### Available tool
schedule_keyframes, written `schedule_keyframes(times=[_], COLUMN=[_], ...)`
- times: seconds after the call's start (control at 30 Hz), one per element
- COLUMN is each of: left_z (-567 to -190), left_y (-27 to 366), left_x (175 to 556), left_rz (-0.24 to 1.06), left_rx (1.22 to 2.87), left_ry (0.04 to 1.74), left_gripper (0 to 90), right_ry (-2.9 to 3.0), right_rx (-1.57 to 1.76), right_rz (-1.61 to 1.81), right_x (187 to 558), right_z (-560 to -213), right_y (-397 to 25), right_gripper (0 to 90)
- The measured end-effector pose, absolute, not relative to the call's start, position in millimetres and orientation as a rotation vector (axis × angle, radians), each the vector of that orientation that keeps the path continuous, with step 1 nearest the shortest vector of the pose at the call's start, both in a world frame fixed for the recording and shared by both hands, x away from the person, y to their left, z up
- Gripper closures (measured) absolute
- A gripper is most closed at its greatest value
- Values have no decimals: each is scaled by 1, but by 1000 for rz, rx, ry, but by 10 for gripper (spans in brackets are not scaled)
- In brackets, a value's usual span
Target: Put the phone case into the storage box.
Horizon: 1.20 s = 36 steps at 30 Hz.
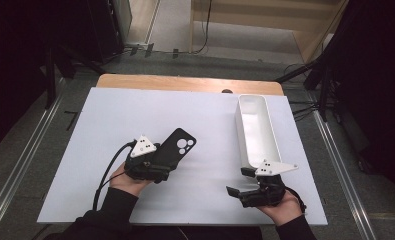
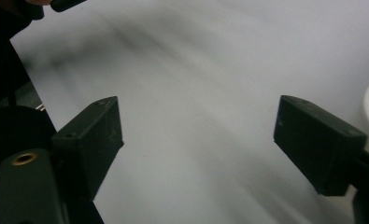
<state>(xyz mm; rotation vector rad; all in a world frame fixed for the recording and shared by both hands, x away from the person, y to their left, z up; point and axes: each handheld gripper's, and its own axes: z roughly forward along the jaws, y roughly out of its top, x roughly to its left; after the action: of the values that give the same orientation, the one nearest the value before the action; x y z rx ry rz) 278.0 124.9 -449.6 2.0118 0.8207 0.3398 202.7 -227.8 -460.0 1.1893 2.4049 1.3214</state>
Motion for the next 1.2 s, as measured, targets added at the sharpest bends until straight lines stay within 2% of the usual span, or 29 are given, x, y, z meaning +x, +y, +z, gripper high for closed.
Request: schedule_keyframes(times=[0.3,0.47,0.73,1.2], left_z=[-457,-457,-464,-471], left_y=[118,116,115,108], left_x=[273,272,271,264], left_rz=[344,370,370,444], left_rx=[1952,1909,1844,1800], left_ry=[843,860,892,879], left_gripper=[140,140,139,139], right_ry=[2376,2394,2347,2328], right_rx=[1220,1351,1356,1359], right_rz=[1378,1385,1391,1446], right_x=[205,211,215,227], right_z=[-449,-442,-434,-420], right_y=[-219,-215,-207,-187], right_gripper=[194,197,198,223])
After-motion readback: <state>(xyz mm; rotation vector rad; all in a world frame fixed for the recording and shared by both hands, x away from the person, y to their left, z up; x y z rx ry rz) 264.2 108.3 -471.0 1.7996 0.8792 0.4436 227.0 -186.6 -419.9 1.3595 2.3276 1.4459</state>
